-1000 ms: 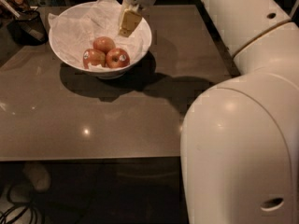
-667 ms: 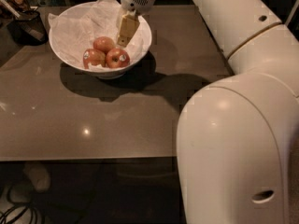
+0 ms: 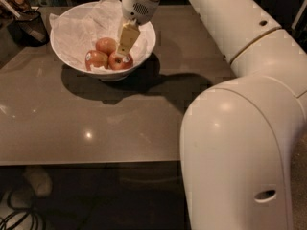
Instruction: Pick apple from white bowl
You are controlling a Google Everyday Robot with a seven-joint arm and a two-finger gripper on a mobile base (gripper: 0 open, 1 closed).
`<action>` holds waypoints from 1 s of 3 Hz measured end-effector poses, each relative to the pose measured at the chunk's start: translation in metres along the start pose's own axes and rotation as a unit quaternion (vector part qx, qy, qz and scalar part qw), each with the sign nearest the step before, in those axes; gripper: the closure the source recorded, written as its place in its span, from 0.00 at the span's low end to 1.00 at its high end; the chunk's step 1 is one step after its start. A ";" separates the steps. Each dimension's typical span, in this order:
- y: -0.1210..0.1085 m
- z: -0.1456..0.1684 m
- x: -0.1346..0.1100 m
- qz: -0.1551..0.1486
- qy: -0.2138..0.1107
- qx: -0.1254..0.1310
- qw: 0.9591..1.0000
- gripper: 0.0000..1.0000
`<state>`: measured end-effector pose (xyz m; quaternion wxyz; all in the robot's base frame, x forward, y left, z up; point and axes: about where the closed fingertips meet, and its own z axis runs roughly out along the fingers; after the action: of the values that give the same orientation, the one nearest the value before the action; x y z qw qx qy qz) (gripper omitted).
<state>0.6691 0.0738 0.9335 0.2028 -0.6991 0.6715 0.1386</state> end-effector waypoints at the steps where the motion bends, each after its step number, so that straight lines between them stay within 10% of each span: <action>1: 0.004 0.007 0.002 0.010 -0.002 -0.009 1.000 0.45; 3: 0.003 0.014 0.002 0.007 0.001 -0.015 1.000 0.40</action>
Offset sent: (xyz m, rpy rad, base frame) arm -0.0172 -0.0061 -0.0138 -0.0122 0.0731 0.0007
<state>0.6678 0.0783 0.9201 0.1911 -0.6970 0.6748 0.1494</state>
